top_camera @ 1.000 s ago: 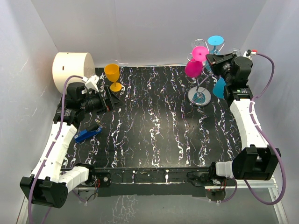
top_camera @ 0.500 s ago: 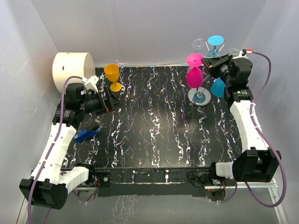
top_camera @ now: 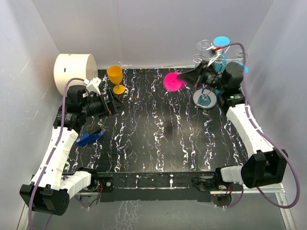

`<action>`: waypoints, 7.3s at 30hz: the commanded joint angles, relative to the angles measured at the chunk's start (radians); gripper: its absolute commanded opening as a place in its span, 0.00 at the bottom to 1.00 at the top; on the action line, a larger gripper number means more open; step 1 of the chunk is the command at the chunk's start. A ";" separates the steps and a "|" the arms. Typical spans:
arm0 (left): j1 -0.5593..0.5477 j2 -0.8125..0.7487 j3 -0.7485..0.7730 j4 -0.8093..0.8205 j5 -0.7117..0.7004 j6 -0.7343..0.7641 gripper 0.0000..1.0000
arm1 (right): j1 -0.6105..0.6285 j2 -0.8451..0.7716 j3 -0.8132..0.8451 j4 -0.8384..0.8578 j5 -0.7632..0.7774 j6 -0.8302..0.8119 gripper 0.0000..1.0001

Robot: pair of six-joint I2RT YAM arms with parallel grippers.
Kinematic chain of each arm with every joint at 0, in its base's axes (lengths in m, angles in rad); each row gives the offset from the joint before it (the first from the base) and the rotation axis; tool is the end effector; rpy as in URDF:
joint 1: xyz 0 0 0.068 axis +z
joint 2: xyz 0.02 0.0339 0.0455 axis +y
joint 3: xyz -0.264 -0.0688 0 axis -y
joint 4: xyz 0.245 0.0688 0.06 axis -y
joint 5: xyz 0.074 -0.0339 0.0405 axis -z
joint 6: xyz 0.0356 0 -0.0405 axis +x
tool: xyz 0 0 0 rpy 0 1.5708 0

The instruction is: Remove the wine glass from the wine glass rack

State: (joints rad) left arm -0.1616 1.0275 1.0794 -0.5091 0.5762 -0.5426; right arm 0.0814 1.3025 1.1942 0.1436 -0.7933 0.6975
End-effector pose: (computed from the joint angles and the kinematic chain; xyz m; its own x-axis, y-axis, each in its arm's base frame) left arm 0.2123 -0.0543 0.3663 -0.6919 -0.3259 -0.6442 0.3038 0.6781 -0.6693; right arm 0.2959 0.0496 0.4047 -0.4656 0.4141 -0.7821 -0.6104 0.4897 0.6226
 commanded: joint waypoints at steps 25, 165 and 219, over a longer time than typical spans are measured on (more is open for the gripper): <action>-0.005 0.187 0.128 -0.033 -0.008 -0.222 0.93 | 0.771 -0.240 -0.474 -0.214 0.146 -2.094 0.00; -0.120 0.027 0.076 0.046 0.036 0.041 0.92 | -0.615 0.000 0.258 -0.507 0.350 0.030 0.74; -0.119 0.034 0.102 0.006 0.002 0.036 0.91 | -0.616 0.015 0.048 -0.148 0.222 0.448 0.02</action>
State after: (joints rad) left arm -0.2783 1.0756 1.1595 -0.4950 0.5701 -0.4953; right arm -0.5266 1.3510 1.2461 -0.0818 -0.5751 1.0725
